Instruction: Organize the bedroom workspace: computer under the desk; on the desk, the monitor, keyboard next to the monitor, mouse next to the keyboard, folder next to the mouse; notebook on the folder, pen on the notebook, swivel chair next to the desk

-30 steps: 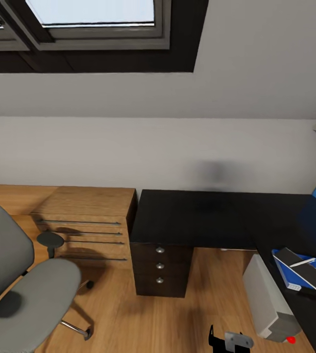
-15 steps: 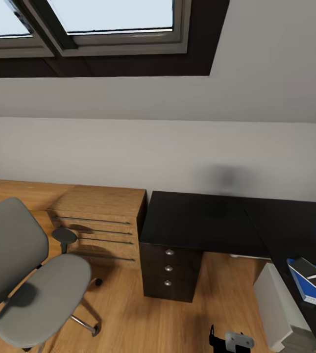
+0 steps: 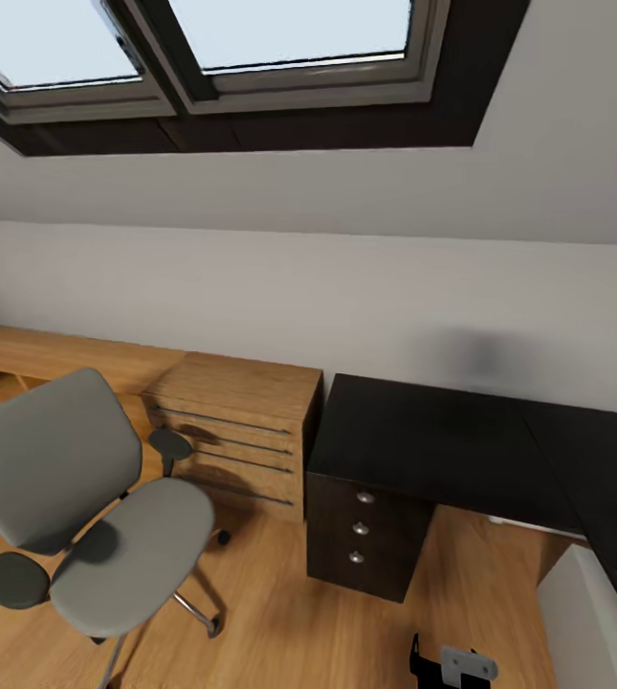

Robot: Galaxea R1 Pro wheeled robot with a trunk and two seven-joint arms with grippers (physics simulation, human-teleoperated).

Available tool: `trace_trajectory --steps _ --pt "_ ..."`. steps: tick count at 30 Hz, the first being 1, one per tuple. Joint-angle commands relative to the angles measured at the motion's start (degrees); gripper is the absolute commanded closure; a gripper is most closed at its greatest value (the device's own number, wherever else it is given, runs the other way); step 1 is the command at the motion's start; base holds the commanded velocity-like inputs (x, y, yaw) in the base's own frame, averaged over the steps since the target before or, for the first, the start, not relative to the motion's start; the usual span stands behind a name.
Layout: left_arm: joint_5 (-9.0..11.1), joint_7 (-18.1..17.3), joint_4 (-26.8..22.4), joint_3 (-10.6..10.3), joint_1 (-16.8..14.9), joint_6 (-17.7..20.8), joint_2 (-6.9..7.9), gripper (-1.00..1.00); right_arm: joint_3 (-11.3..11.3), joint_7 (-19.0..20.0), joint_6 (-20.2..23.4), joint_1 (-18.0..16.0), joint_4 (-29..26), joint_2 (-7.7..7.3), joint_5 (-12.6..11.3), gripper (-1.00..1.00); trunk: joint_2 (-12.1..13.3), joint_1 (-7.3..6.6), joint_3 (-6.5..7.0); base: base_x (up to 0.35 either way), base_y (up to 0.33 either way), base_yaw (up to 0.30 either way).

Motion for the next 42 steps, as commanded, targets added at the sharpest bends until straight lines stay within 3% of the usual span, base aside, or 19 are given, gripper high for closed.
trace_trajectory --steps 1,42 --pt "0.2 0.2 0.0 -0.2 0.0 -0.1 0.00 -1.00 0.5 -0.3 -0.1 -0.1 0.1 0.03 -0.2 -1.00 -0.1 0.03 -0.12 0.000 0.000 0.281" --pt "0.2 0.2 0.0 -0.2 0.0 -0.1 0.00 -1.00 0.5 -0.2 0.0 -0.1 0.1 -0.93 -0.2 -1.00 -0.1 0.03 -1.00 0.000 0.000 0.242"
